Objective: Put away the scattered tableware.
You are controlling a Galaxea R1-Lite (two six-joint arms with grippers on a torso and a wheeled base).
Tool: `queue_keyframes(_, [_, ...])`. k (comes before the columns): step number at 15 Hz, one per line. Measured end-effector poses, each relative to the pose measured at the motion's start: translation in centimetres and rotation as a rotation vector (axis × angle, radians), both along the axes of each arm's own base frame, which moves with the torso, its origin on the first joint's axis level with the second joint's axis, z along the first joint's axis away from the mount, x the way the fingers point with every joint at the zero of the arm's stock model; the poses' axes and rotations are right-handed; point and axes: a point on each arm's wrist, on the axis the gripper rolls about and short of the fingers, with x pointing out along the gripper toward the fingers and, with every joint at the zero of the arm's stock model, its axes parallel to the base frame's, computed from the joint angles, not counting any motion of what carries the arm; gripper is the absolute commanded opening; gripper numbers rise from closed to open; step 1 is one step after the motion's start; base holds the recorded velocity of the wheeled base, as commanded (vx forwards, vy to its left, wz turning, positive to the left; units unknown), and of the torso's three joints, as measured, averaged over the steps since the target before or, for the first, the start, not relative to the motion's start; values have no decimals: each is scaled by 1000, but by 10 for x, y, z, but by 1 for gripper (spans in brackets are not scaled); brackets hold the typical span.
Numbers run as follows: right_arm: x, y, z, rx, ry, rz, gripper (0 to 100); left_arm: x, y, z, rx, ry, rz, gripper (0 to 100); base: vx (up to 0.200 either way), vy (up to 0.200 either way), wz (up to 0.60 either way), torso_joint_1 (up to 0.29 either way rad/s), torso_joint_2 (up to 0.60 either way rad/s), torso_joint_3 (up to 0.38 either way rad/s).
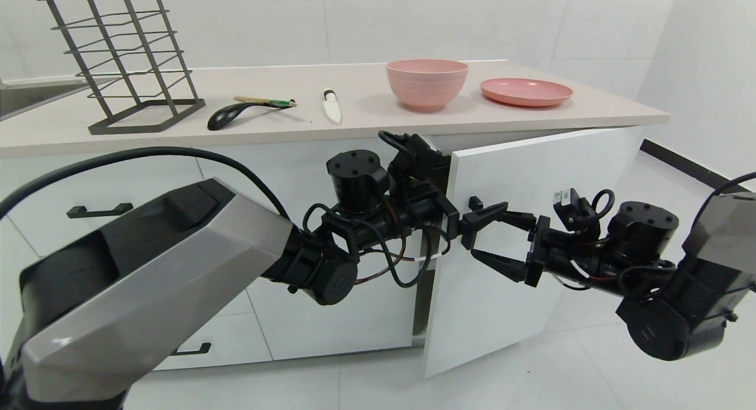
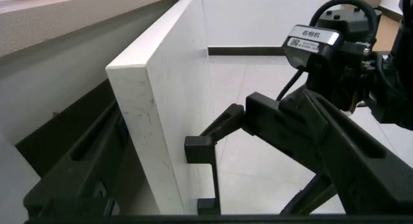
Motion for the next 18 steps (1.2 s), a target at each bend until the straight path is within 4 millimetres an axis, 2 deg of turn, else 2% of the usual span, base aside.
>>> queue_keyframes(2, [-8,-2,-1,-6,23,-10,100,-3,0,-4,8,15,20,100,0,0,0,0,0,0])
queue_keyframes(5, [-36,-6,5,-19,58,-10,100,-6,0,-16,43,53,34,100,0,0,0,0,0,0])
queue_keyframes(10, [-100,-29,22,-54,70,-52,100,-11,-2,-21,62,44,37,100,0,0,0,0,0,0])
queue_keyframes(13, [-128,-35,33,-55,45,-65,100,-21,-7,-30,93,18,21,100,0,0,0,0,0,0])
queue_keyframes(18, [-149,-40,55,-50,-73,-78,100,-35,-18,-39,118,37,-21,100,0,0,0,0,0,0])
